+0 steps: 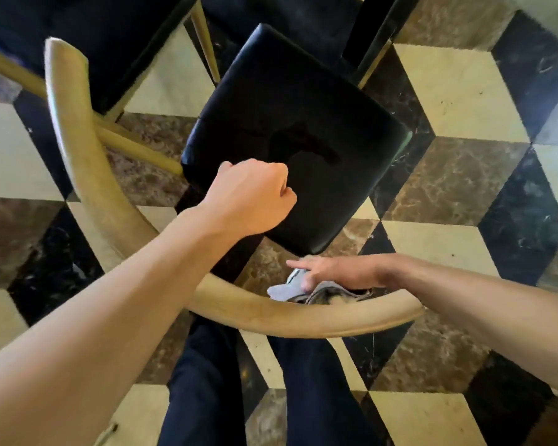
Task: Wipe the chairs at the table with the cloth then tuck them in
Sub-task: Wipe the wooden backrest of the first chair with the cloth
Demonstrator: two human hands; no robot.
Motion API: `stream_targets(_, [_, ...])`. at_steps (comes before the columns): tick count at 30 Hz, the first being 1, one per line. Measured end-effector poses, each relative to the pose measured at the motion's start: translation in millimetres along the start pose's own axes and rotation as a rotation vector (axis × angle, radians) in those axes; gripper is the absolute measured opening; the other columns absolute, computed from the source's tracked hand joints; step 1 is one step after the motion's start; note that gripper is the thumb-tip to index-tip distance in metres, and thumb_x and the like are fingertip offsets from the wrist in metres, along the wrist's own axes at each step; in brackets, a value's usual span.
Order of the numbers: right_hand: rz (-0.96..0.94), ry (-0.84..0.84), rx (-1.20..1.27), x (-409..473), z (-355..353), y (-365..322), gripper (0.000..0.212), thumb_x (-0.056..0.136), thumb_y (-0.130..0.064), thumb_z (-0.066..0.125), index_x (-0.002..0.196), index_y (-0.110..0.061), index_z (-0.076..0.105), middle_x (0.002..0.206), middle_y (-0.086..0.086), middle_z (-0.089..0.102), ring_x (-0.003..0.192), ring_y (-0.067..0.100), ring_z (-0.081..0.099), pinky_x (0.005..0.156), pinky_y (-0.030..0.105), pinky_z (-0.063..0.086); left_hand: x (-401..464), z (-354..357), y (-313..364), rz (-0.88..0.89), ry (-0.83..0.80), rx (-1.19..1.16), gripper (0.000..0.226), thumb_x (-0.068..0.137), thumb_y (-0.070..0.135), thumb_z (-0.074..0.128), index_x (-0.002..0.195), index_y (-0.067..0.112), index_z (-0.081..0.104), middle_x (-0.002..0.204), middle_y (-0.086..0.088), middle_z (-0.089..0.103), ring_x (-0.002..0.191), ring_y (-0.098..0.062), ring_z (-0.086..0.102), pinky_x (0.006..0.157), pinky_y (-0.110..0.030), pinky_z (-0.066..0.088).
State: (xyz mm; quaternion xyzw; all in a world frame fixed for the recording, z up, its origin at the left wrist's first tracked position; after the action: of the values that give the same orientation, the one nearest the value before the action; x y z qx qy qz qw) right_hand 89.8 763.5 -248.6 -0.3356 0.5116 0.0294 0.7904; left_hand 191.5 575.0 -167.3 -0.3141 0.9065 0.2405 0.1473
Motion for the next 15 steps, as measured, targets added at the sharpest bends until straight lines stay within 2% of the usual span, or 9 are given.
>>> stream_targets(2, [-0.003, 0.077, 0.05, 14, -2, 11, 0.076, 0.095, -0.055, 0.054, 0.161, -0.039, 0.02, 0.165, -0.017, 0.006, 0.153, 0.005, -0.002, 0.125, 0.043, 0.001, 1, 8, -12, -0.035, -0.04, 0.054, 0.023, 0.098, 0.036, 0.047, 0.084, 0.02, 0.058, 0.075, 0.005, 0.062, 0.075, -0.023, 0.057, 0.084, -0.045, 0.039])
stream_targets(5, [-0.023, 0.186, 0.228, 31, -3, 22, 0.062, 0.106, -0.031, 0.05, 0.161, -0.019, 0.025, 0.168, -0.007, 0.017, 0.155, 0.011, 0.016, 0.127, 0.035, 0.01, 2, 17, -23, -0.1, -0.162, 0.083, 0.022, 0.099, 0.034, 0.047, 0.086, 0.019, 0.058, 0.078, 0.002, 0.061, 0.077, -0.025, 0.057, 0.081, -0.043, 0.037])
stream_targets(8, [-0.004, 0.201, 0.258, 27, -1, 20, 0.056, 0.109, -0.029, 0.044, 0.161, -0.019, 0.026, 0.168, -0.007, 0.023, 0.152, 0.01, 0.024, 0.126, 0.03, 0.015, 6, 19, -24, -0.16, -0.259, 0.06, 0.022, 0.1, 0.036, 0.046, 0.09, 0.02, 0.058, 0.079, 0.002, 0.061, 0.075, -0.021, 0.056, 0.085, -0.046, 0.038])
stream_targets(11, [-0.043, 0.037, 0.229, -6, -1, 0, 0.044, 0.109, -0.036, 0.042, 0.152, -0.026, 0.045, 0.16, -0.005, 0.041, 0.145, 0.012, 0.04, 0.117, 0.026, 0.034, 7, 17, -24, -0.194, -0.28, 0.019, 0.021, 0.101, 0.037, 0.046, 0.094, 0.021, 0.058, 0.082, 0.002, 0.061, 0.076, -0.021, 0.057, 0.085, -0.045, 0.043])
stream_targets(12, [-0.041, -0.037, 0.162, -21, -2, -6, 0.042, 0.107, -0.04, 0.043, 0.147, -0.029, 0.052, 0.158, -0.008, 0.043, 0.145, 0.011, 0.04, 0.117, 0.027, 0.034, 8, 17, -24, -0.203, -0.291, 0.012, 0.021, 0.101, 0.038, 0.046, 0.095, 0.021, 0.057, 0.083, 0.002, 0.061, 0.076, -0.021, 0.057, 0.086, -0.046, 0.045])
stream_targets(15, [0.099, -0.244, 0.021, -54, -12, -24, 0.059, 0.09, -0.052, 0.046, 0.148, -0.043, 0.046, 0.164, -0.029, 0.02, 0.15, 0.002, 0.024, 0.121, 0.029, 0.024, 8, 18, -22, -0.227, -0.349, 0.007, 0.021, 0.101, 0.038, 0.046, 0.094, 0.022, 0.056, 0.082, 0.002, 0.061, 0.076, -0.02, 0.058, 0.09, -0.049, 0.048])
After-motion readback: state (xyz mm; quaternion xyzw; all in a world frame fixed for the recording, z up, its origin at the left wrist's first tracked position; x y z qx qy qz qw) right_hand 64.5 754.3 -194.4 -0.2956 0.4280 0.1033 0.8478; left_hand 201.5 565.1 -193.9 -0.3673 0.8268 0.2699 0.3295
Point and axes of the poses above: each hand's wrist, its own x-axis towards the middle knuckle, its own z-axis out of the palm, y = z × x, the point moved 2 cm from there along x, towards the middle knuckle
